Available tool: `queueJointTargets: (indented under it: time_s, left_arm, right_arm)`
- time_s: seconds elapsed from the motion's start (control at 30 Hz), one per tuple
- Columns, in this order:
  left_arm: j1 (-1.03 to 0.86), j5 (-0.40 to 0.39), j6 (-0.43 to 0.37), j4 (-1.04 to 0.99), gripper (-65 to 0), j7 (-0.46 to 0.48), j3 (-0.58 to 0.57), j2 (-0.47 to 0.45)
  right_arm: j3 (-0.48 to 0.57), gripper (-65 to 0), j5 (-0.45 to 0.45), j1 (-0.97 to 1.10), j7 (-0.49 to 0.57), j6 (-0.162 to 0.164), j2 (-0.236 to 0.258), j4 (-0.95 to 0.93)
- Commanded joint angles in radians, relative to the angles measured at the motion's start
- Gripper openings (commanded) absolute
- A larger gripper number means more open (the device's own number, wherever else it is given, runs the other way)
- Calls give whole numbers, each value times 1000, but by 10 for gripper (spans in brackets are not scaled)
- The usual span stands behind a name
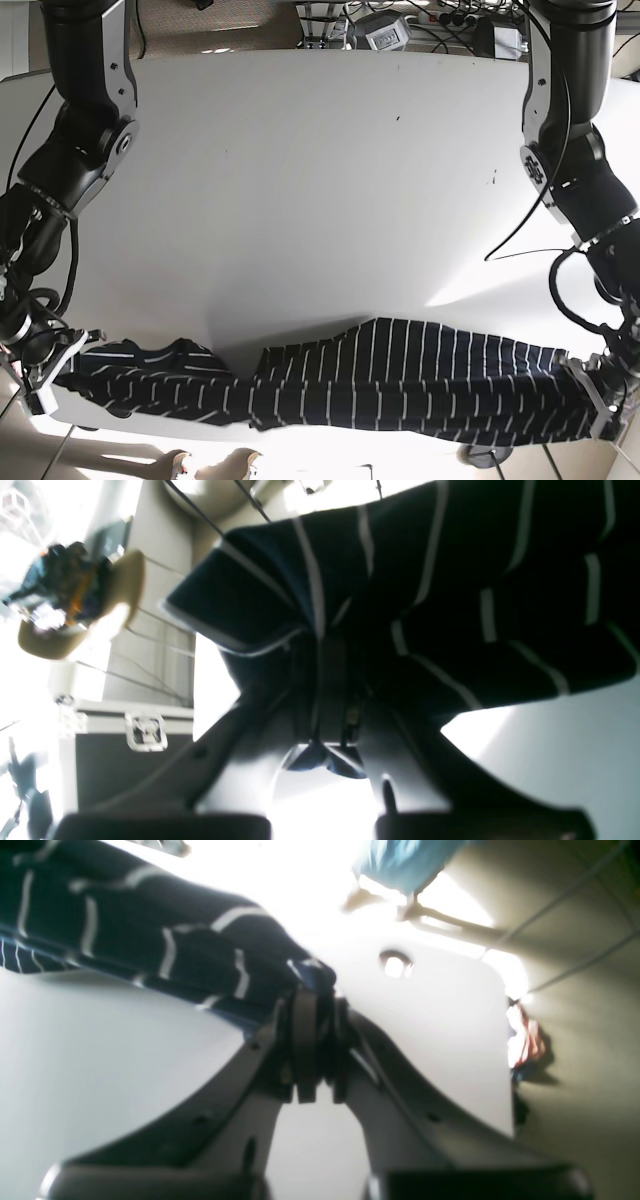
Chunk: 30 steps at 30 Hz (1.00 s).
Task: Fold the T-shirt properly
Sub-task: 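Lift the shirt with both grippers and drag it across the table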
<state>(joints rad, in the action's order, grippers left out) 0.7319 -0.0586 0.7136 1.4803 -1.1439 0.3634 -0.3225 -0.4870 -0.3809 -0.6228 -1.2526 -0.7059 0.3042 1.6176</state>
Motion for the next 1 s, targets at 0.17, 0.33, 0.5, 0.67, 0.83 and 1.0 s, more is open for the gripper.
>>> queueJointTargets:
  time_s: [0.17, 0.33, 0.5, 0.67, 0.83, 1.0]
  left_arm:
    - [-427, 33, -15, 270, -650, 17, 199, 76]
    - [-650, 35, -15, 359, -650, 18, 265, 156]
    - [-782, 35, -15, 372, -650, 21, 316, 165]
    - [-716, 35, -15, 372, -650, 23, 309, 164]
    - [-527, 44, -15, 334, -650, 23, 161, 161]
    - [-289, 42, -15, 196, -650, 23, 38, 158]
  right_arm:
    - [-111, -631, -14, 426, 37, 8, -95, 266]
    - [-178, -631, -163, 674, 37, 8, -106, 316]
    - [-241, -631, -237, 858, 37, 8, -99, 313]
    - [-236, -631, -234, 820, 38, 8, -96, 313]
    - [-155, -631, -194, 643, 37, 8, -61, 307]
    - [-54, -631, -51, 406, 37, 8, -63, 289]
